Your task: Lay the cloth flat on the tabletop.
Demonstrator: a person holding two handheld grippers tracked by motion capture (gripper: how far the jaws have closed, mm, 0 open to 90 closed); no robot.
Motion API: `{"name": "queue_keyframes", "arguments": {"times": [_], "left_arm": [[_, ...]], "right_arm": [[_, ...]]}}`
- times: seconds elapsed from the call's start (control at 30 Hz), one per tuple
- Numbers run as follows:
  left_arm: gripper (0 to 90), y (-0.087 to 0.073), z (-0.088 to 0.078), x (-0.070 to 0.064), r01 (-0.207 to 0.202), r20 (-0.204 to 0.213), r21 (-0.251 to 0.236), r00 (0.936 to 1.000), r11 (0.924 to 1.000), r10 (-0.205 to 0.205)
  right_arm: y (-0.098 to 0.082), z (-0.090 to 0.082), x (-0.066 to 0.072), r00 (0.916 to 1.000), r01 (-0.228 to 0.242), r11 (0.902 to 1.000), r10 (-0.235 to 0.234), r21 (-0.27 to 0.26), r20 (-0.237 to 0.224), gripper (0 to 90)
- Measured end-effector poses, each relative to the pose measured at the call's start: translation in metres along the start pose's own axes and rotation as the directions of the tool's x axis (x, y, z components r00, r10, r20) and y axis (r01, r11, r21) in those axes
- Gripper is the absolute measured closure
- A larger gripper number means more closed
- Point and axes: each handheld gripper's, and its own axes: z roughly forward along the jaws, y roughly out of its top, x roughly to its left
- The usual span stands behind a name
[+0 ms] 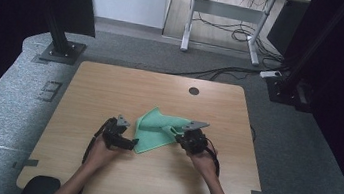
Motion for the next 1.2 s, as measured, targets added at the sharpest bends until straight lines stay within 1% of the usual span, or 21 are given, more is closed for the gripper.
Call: {"name": "queue_keyframes", "arguments": {"times": [0.07, 0.2, 0.3, 0.33, 0.4, 0.43, 0.53, 0.6, 0.67, 0.7, 0.73, 0.77, 0.8, 0.87, 0.97, 1.0, 1.03, 1.1, 1.13, 1.17, 1.2], "left_arm": [[9.0, 0.0, 0.0, 0.0, -0.001, 0.001, 0.0, 1.0, 1.0, 0.001], [9.0, -0.002, -0.002, 0.003, -0.019, 0.019, 0.001, 0.9996, 0.9998, 0.019], [8.9, -0.003, -0.003, 0.004, -0.026, 0.027, 0.001, 0.9993, 0.9997, 0.026], [8.6, -0.004, -0.004, 0.005, -0.025, 0.032, -0.001, 0.9992, 0.9997, 0.025], [8.2, -0.005, -0.005, 0.005, -0.028, 0.034, 0.002, 0.999, 0.9996, 0.028], [8.1, -0.005, -0.005, 0.005, -0.028, 0.034, 0.002, 0.999, 0.9996, 0.028], [8.1, -0.007, -0.008, 0.004, -0.033, 0.035, 0.009, 0.9988, 0.9994, 0.033], [8.1, -0.007, -0.009, 0.004, -0.038, 0.037, 0.017, 0.9986, 0.9991, 0.037], [9.1, -0.006, -0.01, 0.004, -0.041, 0.048, 0.032, 0.9981, 0.9987, 0.039], [10.3, -0.006, -0.01, 0.004, -0.041, 0.048, 0.032, 0.9981, 0.9987, 0.039], [12.2, -0.003, -0.012, 0.005, -0.027, 0.07, 0.031, 0.9972, 0.9991, 0.025], [13.4, -0.003, -0.012, 0.005, -0.027, 0.07, 0.031, 0.9972, 0.9991, 0.025], [13.8, 0.001, -0.014, 0.004, -0.013, 0.089, 0.006, 0.9959, 0.9999, 0.012], [14.0, 0.01, -0.016, 0.002, -0.021, 0.101, -0.016, 0.9947, 0.9997, 0.023], [15.3, 0.019, -0.018, 0.0, -0.035, 0.109, -0.038, 0.9933, 0.9987, 0.039], [16.4, 0.035, -0.018, -0.003, -0.053, 0.108, -0.054, 0.9924, 0.9971, 0.059], [17.5, 0.047, -0.018, -0.005, -0.073, 0.099, -0.058, 0.992, 0.9956, 0.078], [22.3, 0.051, -0.017, -0.005, -0.077, 0.092, -0.063, 0.9924, 0.9951, 0.082], [25.0, 0.065, -0.014, -0.005, -0.089, 0.064, -0.067, 0.9935, 0.9938, 0.093], [28.0, 0.065, -0.014, -0.005, -0.089, 0.064, -0.067, 0.9935, 0.9938, 0.093], [28.0, 0.076, -0.009, -0.005, -0.088, 0.044, -0.068, 0.9949, 0.9938, 0.091]], "right_arm": [[-0.001, -0.003, -0.003, 0.9999, -0.008, 1.0, 0.008, 0.001, 0.01, 85.0], [-0.012, -0.021, -0.026, 0.9953, -0.058, 0.9983, 0.058, 0.005, 0.078, 85.0], [-0.017, -0.027, -0.034, 0.9921, -0.087, 0.9962, 0.086, 0.009, 0.092, 85.0], [-0.023, -0.031, -0.042, 0.9893, -0.124, 0.9922, 0.123, 0.009, 0.079, 84.9], [-0.029, -0.032, -0.044, 0.9873, -0.148, 0.9888, 0.146, 0.018, 0.062, 84.6], [-0.029, -0.032, -0.044, 0.9873, -0.148, 0.9888, 0.146, 0.018, 0.062, 84.6], [-0.044, -0.028, -0.035, 0.9898, -0.134, 0.9875, 0.13, 0.082, 0.058, 83.1], [-0.048, -0.027, -0.033, 0.9897, -0.137, 0.9865, 0.133, 0.09, 0.055, 82.5], [-0.06, -0.029, -0.03, 0.9884, -0.145, 0.9837, 0.139, 0.107, 0.062, 73.9], [-0.06, -0.029, -0.03, 0.9884, -0.145, 0.9837, 0.139, 0.107, 0.062, 73.9], [-0.064, -0.034, -0.031, 0.9865, -0.158, 0.9834, 0.153, 0.09, 0.058, 65.0], [-0.064, -0.034, -0.031, 0.9865, -0.158, 0.9834, 0.153, 0.09, 0.058, 65.0], [-0.063, -0.041, -0.032, 0.9848, -0.167, 0.9838, 0.163, 0.065, 0.059, 59.5], [-0.059, -0.045, -0.033, 0.9847, -0.169, 0.9849, 0.168, 0.036, 0.048, 54.7], [-0.053, -0.047, -0.034, 0.9852, -0.167, 0.9857, 0.167, 0.019, 0.041, 53.3], [-0.046, -0.043, -0.032, 0.987, -0.159, 0.9873, 0.158, 0.013, 0.03, 53.3], [-0.043, -0.04, -0.031, 0.9878, -0.155, 0.9879, 0.154, 0.014, 0.021, 53.3], [-0.039, -0.034, -0.028, 0.99, -0.141, 0.9898, 0.141, 0.021, 0.012, 54.0], [-0.037, -0.027, -0.025, 0.9923, -0.123, 0.9918, 0.123, 0.034, 0.011, 56.2], [-0.037, -0.027, -0.025, 0.9923, -0.123, 0.9918, 0.123, 0.034, 0.011, 56.2], [-0.036, -0.024, -0.024, 0.9933, -0.115, 0.9925, 0.115, 0.041, 0.014, 59.0]]}}
